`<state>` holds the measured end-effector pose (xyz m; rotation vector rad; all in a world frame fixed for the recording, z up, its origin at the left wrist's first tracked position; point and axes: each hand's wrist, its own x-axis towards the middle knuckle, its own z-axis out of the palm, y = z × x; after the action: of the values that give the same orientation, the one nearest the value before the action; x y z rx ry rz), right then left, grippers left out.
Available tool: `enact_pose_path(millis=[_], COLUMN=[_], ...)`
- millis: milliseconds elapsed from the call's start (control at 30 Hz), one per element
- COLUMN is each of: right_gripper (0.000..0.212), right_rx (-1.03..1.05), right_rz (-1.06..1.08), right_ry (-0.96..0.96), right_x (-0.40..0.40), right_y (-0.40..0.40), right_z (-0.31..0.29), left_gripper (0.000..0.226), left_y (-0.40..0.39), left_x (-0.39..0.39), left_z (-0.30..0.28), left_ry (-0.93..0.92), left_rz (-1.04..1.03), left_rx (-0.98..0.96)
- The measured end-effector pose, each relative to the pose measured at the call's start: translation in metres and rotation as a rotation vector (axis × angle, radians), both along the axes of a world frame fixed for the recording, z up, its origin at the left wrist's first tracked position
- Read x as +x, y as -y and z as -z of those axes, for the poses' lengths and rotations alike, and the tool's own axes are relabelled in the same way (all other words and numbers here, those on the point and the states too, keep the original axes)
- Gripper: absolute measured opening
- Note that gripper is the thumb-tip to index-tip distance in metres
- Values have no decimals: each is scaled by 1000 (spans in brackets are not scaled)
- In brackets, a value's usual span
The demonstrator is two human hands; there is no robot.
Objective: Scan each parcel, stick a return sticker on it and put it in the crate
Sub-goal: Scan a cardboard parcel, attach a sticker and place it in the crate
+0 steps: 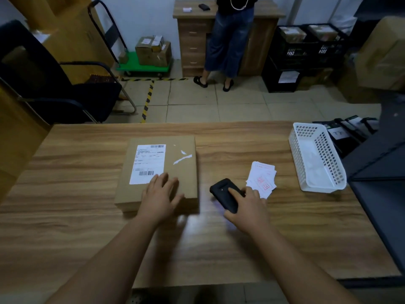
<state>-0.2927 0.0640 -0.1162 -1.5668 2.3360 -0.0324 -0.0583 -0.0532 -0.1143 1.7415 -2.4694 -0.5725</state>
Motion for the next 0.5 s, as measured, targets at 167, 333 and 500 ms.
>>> enact_pose_path(millis=[167,333,500], right_gripper=[73,70,56], right_rx=[27,-90,-196], right_rz=[-33,-38,400], right_ry=[3,74,126], right_x=[-1,-20,-85], right_y=[-24,-15,13], right_z=[49,57,49], left_gripper=[56,55,55], left_y=[-2,-6,-5], left_x=[-22,-22,-22], left_z=[11,19,20], left_ry=[33,24,36], left_rz=[-45,-66,-62], left_rx=[-34,-59,-45])
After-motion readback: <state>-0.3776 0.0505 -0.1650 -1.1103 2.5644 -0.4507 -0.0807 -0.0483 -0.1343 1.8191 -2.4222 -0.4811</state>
